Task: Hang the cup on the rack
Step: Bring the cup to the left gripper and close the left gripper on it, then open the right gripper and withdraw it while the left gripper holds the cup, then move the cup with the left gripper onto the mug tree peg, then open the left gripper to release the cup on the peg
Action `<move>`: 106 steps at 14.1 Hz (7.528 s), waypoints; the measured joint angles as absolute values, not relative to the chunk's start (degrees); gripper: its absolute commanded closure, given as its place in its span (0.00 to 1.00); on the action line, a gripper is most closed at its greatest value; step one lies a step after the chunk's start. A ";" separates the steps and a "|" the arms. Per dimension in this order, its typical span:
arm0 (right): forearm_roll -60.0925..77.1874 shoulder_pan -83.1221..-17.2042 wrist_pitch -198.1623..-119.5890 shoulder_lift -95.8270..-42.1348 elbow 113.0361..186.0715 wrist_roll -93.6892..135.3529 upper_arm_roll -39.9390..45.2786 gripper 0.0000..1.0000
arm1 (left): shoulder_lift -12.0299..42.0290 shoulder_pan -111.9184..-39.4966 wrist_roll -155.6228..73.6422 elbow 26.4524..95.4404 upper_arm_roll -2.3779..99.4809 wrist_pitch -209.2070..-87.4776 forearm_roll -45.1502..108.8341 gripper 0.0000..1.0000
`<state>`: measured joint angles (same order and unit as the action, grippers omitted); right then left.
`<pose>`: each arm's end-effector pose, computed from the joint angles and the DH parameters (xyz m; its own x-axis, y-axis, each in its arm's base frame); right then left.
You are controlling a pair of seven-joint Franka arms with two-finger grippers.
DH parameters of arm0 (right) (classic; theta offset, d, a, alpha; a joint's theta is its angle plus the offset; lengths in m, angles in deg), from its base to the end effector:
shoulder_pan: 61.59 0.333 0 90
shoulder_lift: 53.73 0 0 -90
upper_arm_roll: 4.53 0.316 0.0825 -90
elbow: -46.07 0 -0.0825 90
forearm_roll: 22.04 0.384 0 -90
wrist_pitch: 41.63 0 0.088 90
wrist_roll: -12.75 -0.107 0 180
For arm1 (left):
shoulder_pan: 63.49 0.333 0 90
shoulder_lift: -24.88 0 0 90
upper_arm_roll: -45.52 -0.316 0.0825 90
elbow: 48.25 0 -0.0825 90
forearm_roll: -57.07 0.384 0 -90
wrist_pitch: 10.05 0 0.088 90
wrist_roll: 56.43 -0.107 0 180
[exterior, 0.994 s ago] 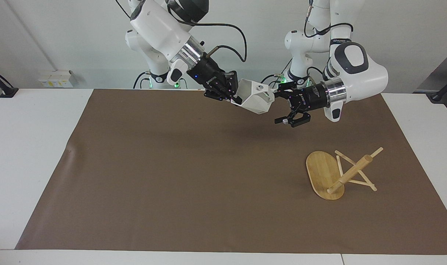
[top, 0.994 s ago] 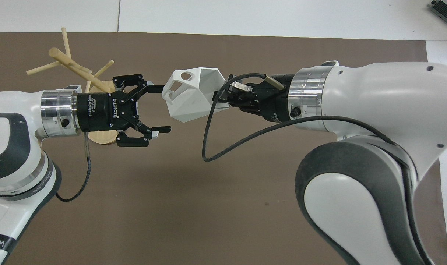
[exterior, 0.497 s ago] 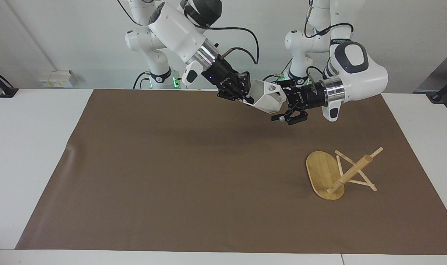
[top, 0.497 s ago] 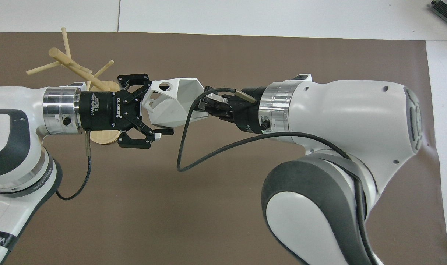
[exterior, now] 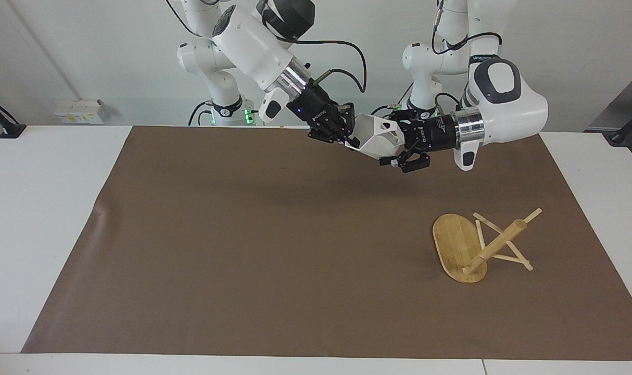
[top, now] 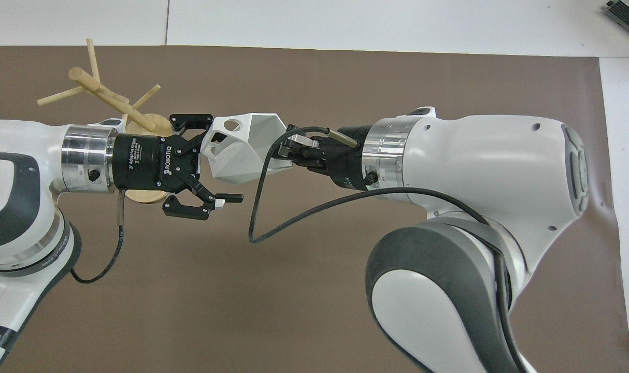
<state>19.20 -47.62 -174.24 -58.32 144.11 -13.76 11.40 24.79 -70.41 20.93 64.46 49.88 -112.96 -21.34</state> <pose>0.5432 0.3196 0.5960 0.9539 -0.3002 -0.0007 -0.2033 -0.6443 -0.7373 0.5364 -0.1915 0.5180 -0.1190 0.2724 -0.9548 0.9911 -0.0248 -0.1306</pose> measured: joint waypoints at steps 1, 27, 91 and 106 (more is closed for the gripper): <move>19.20 -47.62 -174.22 -58.32 144.12 -13.76 11.40 1.00 | 24.79 -70.14 20.93 64.46 49.83 -112.50 -20.94 0.54; 19.51 -47.87 -173.32 -58.11 145.23 -14.14 10.79 0.00 | 24.60 -63.09 23.22 63.90 48.95 -109.94 -10.24 1.00; -21.56 -71.55 -129.18 -57.76 130.77 15.53 -0.67 0.00 | 29.23 -70.62 65.91 82.26 49.68 -171.63 -7.67 0.00; -21.56 -71.65 -129.18 -57.76 130.77 15.52 -1.20 0.00 | 32.95 -64.77 66.19 76.76 48.94 -145.14 25.36 0.00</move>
